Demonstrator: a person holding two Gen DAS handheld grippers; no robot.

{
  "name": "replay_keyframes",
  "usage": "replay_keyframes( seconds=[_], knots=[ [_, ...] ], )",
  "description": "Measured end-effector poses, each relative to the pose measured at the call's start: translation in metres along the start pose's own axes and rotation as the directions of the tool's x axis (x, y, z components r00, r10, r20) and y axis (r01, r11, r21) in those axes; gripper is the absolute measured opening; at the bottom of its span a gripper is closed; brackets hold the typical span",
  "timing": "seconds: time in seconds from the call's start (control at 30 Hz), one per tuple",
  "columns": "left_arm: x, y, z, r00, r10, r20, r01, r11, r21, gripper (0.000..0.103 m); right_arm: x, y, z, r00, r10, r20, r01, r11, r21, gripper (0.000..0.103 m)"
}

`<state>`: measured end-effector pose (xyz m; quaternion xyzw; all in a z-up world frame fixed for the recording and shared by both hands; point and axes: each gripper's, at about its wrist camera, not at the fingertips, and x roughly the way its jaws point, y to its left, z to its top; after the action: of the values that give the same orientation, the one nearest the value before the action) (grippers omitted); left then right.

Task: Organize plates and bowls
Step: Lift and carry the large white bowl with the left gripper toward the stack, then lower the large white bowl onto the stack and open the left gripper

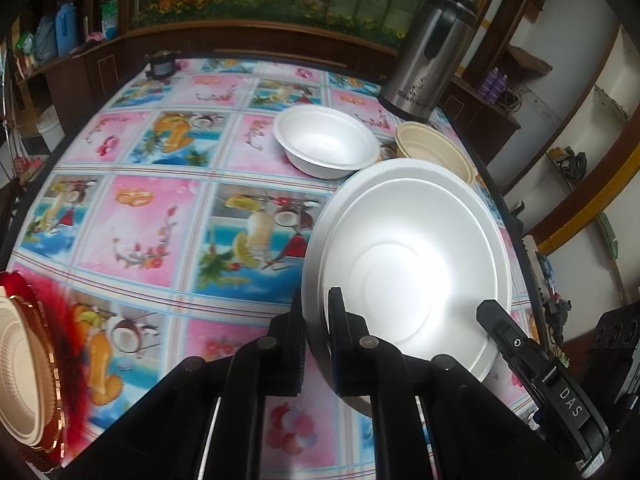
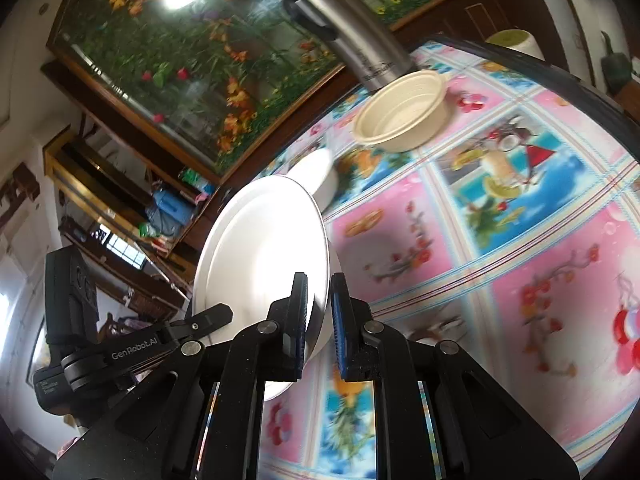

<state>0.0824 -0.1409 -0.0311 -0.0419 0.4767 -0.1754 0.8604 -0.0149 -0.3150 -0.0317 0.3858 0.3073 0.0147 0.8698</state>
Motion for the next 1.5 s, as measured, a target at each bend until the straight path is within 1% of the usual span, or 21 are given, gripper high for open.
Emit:
replay_keyframes(
  seconds=[0.2,0.4,0.6,0.73,0.9,1.0,1.13,1.27,1.4,1.5],
  knots=[
    [-0.034,0.029,-0.011,0.996,0.035,0.079,-0.035,0.999,-0.008,0.008,0.007,0.034,-0.015,0.999,0.029,-0.025,-0.03,0.998,-0.05,0.011],
    [-0.07,0.064,-0.021,0.983,0.09,0.157,-0.086,0.996,-0.03,0.008,0.016,0.074,-0.031,0.996,0.068,-0.05,-0.073,0.992,-0.103,0.011],
    [-0.096,0.101,-0.031,0.97,0.139,0.199,-0.124,0.989,-0.083,0.008,0.031,0.116,-0.049,0.99,0.108,-0.096,-0.122,0.98,-0.156,0.011],
    [-0.11,0.128,-0.037,0.957,0.188,0.219,-0.164,0.979,-0.122,0.008,0.044,0.14,-0.063,0.982,0.132,-0.137,-0.156,0.971,-0.18,0.012],
    [-0.12,0.159,-0.046,0.944,0.244,0.222,-0.21,0.964,-0.165,0.009,0.067,0.17,-0.081,0.967,0.157,-0.202,-0.198,0.96,-0.2,0.012],
    [-0.123,0.177,-0.05,0.941,0.265,0.211,-0.225,0.955,-0.193,0.009,0.078,0.185,-0.093,0.956,0.168,-0.24,-0.219,0.953,-0.207,0.012],
    [-0.131,0.203,-0.06,0.931,0.309,0.195,-0.26,0.935,-0.239,0.009,0.097,0.206,-0.108,0.941,0.17,-0.292,-0.241,0.943,-0.228,0.012],
    [-0.14,0.23,-0.07,0.92,0.352,0.172,-0.295,0.912,-0.285,0.01,0.114,0.229,-0.129,0.921,0.173,-0.348,-0.271,0.928,-0.256,0.012],
    [-0.146,0.249,-0.079,0.912,0.381,0.154,-0.319,0.892,-0.319,0.01,0.129,0.248,-0.15,0.899,0.173,-0.402,-0.299,0.913,-0.277,0.012],
    [-0.145,0.258,-0.087,0.913,0.386,0.132,-0.325,0.884,-0.335,0.01,0.134,0.253,-0.16,0.889,0.169,-0.425,-0.309,0.908,-0.284,0.012]
  ],
)
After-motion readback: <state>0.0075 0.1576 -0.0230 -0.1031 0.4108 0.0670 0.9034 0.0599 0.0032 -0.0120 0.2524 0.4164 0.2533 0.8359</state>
